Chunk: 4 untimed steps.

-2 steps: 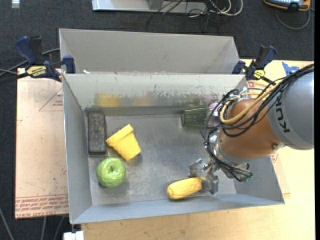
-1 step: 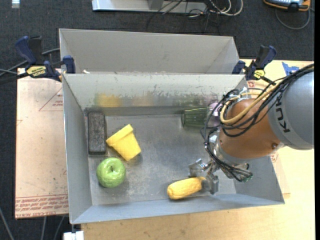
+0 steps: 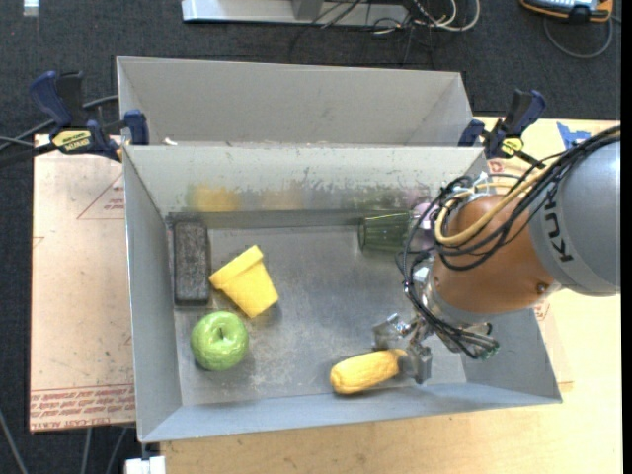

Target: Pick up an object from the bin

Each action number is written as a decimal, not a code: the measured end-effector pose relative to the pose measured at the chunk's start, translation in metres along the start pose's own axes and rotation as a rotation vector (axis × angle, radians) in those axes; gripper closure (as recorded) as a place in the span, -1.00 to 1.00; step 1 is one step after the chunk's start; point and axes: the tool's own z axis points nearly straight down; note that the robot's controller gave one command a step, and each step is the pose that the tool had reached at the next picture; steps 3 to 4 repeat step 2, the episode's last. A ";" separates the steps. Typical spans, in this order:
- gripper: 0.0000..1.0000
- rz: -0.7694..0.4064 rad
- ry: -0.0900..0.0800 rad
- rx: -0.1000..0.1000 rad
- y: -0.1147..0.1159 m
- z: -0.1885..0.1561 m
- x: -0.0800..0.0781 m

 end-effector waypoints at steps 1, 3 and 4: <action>1.00 0.000 0.000 0.000 0.000 0.000 0.000; 1.00 0.000 0.000 0.000 0.000 0.000 0.000; 1.00 0.000 0.000 0.000 0.000 0.000 0.000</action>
Offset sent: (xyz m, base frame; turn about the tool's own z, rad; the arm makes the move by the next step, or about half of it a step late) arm 0.0000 0.0000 0.0000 0.0000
